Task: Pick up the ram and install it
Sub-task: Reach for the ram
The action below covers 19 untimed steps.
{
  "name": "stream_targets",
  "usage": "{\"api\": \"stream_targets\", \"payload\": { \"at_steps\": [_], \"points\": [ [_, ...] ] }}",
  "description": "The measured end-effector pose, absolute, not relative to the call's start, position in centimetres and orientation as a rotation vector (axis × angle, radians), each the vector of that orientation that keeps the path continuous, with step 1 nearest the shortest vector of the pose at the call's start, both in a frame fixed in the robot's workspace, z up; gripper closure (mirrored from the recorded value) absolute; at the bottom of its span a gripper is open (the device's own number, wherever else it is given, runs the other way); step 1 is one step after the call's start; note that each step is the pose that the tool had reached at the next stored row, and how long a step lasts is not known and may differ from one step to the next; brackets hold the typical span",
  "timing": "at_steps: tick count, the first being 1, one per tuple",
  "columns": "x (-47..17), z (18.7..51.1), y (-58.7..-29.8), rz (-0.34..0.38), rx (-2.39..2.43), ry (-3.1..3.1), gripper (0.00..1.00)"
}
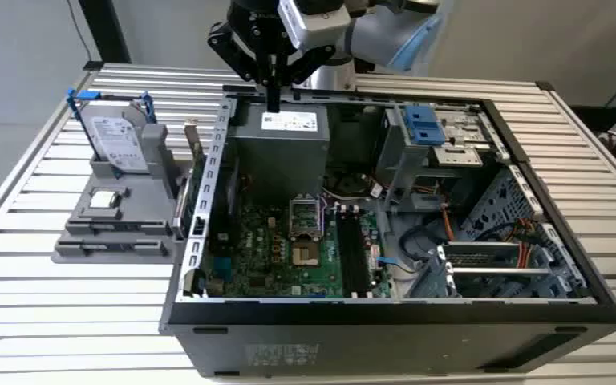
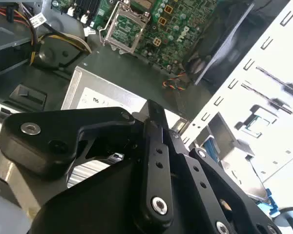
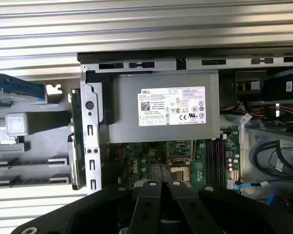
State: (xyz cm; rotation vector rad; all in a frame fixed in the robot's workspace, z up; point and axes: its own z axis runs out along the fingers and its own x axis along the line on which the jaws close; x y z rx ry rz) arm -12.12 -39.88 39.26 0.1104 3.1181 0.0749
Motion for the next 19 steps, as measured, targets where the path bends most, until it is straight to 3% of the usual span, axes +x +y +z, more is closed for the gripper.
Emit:
{"api": "stream_targets", "payload": {
  "at_steps": [19],
  "points": [
    [-12.12,39.26,-39.88,0.075,0.110,3.118,1.00]
  ]
}}
